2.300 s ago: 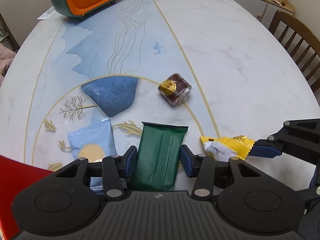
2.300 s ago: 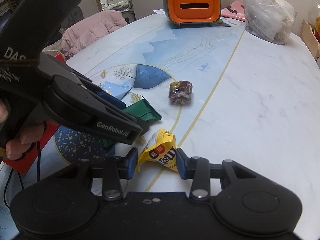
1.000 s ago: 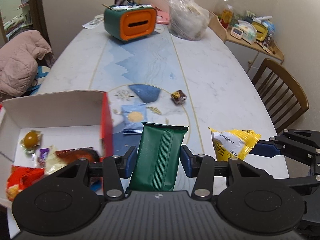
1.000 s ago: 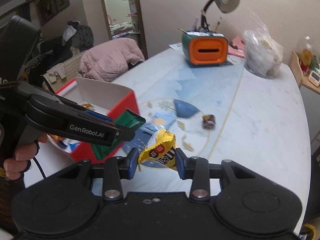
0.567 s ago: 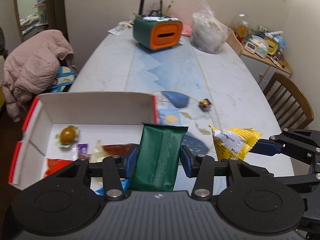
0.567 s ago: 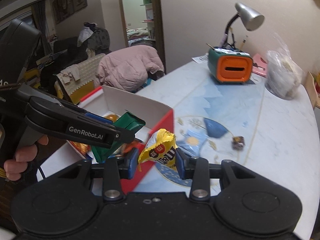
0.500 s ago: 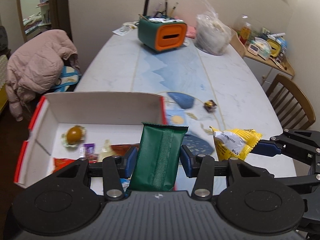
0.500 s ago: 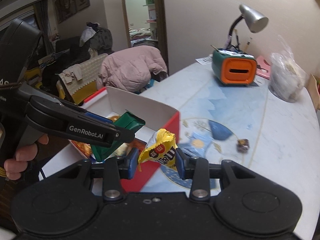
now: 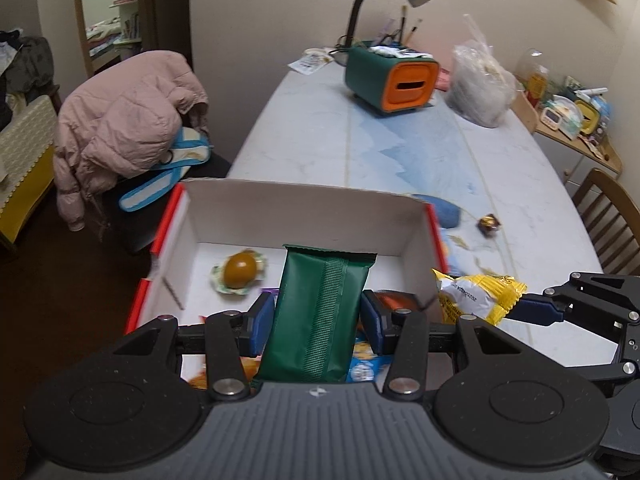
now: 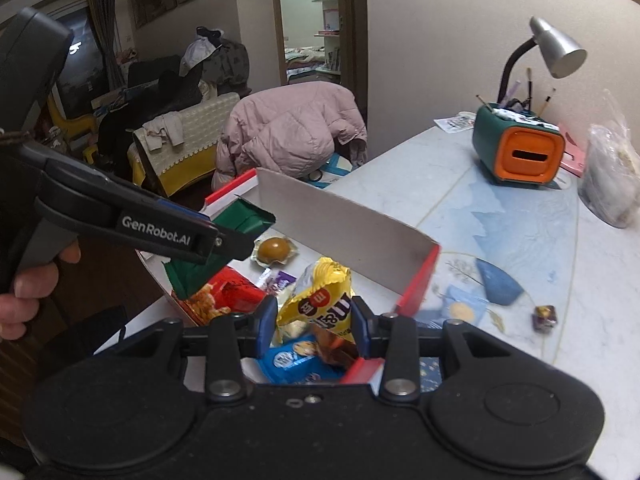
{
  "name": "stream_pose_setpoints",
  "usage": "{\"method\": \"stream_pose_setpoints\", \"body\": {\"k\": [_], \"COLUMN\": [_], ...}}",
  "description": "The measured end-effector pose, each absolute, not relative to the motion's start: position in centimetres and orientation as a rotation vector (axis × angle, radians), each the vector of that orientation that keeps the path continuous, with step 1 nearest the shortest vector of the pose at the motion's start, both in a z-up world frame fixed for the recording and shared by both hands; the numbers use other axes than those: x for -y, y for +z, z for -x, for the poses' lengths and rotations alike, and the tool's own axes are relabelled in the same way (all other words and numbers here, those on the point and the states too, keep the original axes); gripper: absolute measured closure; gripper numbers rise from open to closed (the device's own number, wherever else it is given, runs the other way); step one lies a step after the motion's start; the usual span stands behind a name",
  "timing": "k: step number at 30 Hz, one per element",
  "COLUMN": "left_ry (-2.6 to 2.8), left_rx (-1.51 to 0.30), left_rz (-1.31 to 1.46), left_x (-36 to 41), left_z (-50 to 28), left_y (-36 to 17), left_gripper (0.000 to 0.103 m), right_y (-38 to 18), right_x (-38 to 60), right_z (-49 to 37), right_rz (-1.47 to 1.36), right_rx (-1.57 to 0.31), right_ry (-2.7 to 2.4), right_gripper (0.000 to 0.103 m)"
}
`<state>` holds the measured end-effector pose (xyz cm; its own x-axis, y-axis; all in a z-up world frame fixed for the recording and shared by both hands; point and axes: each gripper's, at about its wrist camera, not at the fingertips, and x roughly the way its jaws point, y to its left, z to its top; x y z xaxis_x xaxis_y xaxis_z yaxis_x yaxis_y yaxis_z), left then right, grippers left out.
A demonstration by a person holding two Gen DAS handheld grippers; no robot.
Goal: Organize snacks
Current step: 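Carry both packets over the box and open both tools to drop them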
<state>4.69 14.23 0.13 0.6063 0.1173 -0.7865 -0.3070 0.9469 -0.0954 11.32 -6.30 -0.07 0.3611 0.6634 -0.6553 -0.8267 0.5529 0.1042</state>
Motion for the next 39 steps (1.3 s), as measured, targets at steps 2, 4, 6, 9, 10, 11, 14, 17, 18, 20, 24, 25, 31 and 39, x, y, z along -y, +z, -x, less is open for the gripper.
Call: {"method": "stream_pose_setpoints", "body": {"k": [2, 4, 6, 9, 10, 11, 14, 17, 18, 20, 24, 25, 31, 39], "left_ry": [0.262, 0.284, 0.299, 0.325, 0.333, 0.337, 0.345, 0.342, 0.341, 0.336, 0.325, 0.323, 0.312, 0.296], "left_rx": [-0.895, -0.899, -0.911, -0.930, -0.936, -0.943, -0.961, -0.971, -0.976, -0.986, -1.013, -1.022, -1.060, -1.072], "left_rz": [0.221, 0.212, 0.215, 0.215, 0.215, 0.213, 0.213, 0.210, 0.205, 0.204, 0.204, 0.202, 0.199, 0.143], "left_x": [-15.3, -16.4, -17.7, -19.1, -19.6, -20.1, -21.4, -22.1, -22.2, -22.4, -22.6, -22.6, -22.6, -21.5], "left_z": [-4.7, -4.8, -5.0, -5.5, -5.7, -5.9, -6.5, -7.3, -7.6, -8.1, -9.0, -9.1, -9.6, -10.0], "left_y": [-0.2, -0.6, -1.1, -1.9, -2.2, -2.5, -3.2, -4.0, -4.3, -4.8, -6.1, -6.4, -8.1, -9.0], "left_gripper": [0.057, 0.057, 0.057, 0.057, 0.057, 0.057, 0.057, 0.057, 0.057, 0.057, 0.057, 0.057, 0.057, 0.059], "right_y": [-0.5, -0.9, -1.4, -2.3, -2.7, -3.0, -3.9, -4.7, -5.0, -5.5, -6.3, -6.5, -7.0, -7.2], "right_x": [5.2, 4.2, 3.3, 2.1, 1.8, 1.5, 0.6, 0.0, -0.2, -0.5, -0.8, -0.9, -1.1, -1.2], "right_z": [-11.3, -11.3, -11.3, -11.3, -11.3, -11.4, -11.6, -11.9, -12.0, -12.1, -12.3, -12.3, -12.1, -12.4], "right_rz": [0.265, 0.269, 0.276, 0.292, 0.298, 0.303, 0.317, 0.332, 0.336, 0.335, 0.342, 0.343, 0.352, 0.339], "right_rx": [-0.721, -0.728, -0.742, -0.767, -0.776, -0.784, -0.806, -0.825, -0.832, -0.850, -0.873, -0.879, -0.888, -0.899], "right_ry": [0.980, 0.986, 0.987, 0.982, 0.979, 0.976, 0.966, 0.957, 0.952, 0.946, 0.940, 0.940, 0.937, 0.930], "right_gripper": [0.066, 0.066, 0.066, 0.066, 0.066, 0.066, 0.065, 0.065, 0.065, 0.065, 0.065, 0.065, 0.065, 0.064]}}
